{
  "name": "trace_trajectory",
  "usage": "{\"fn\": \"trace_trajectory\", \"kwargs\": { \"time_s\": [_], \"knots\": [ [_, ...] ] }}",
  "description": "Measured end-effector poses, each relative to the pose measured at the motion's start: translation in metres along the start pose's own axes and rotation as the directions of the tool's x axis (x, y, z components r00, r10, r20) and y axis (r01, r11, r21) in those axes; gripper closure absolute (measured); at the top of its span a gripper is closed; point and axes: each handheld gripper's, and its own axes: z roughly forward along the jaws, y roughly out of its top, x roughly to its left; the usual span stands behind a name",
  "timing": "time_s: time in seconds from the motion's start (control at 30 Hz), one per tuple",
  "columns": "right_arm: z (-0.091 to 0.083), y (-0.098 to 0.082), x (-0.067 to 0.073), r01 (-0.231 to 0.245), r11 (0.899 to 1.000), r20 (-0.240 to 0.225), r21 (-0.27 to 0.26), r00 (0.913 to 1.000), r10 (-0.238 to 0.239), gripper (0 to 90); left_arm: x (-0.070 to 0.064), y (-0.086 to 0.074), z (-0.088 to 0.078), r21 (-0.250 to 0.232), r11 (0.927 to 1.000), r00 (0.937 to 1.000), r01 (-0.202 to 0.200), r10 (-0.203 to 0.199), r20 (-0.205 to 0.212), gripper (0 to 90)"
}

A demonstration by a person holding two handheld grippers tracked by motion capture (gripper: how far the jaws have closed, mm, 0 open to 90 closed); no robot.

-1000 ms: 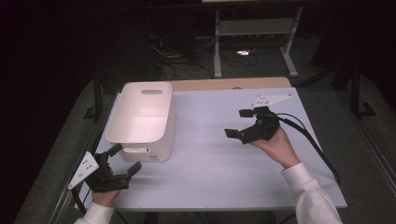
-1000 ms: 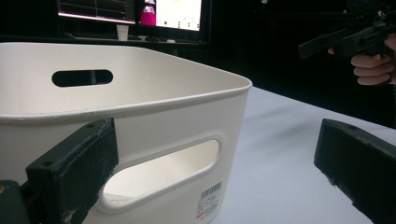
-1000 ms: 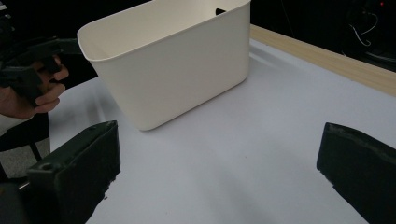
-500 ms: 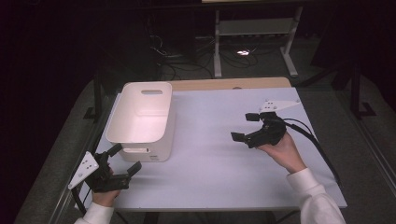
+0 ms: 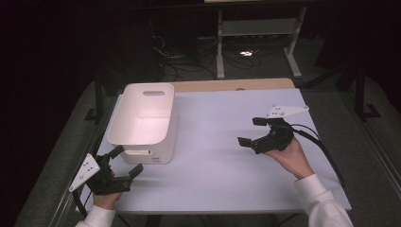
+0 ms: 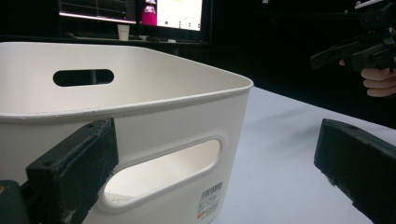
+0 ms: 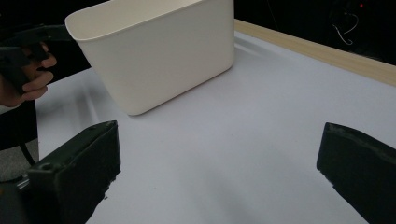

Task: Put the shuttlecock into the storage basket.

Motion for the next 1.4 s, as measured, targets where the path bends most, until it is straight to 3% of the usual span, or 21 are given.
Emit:
{"fn": "trace_trajectory", "kwargs": {
  "time_s": [0.13,1.17,1.4],
  "knots": [
    [-0.002,-0.005,-0.002,0.003,1.0,0.01,0.005,0.9999,-0.003,0.0,0.001,0.0,0.0,0.004,0.9999,0.9999,-0.016,0.016,0.001,0.0],
    [-0.038,-0.051,-0.016,-0.035,0.996,0.091,-0.077,0.9949,0.042,0.0,0.001,-0.001,0.001,0.007,1.0,1.0,-0.004,0.005,-0.001,0.0],
    [-0.043,-0.061,-0.019,-0.028,0.992,0.105,-0.123,0.9936,0.041,0.0,0.001,0.0,0.001,0.006,1.0,1.0,-0.008,0.008,-0.001,0.0]
  ]
}}
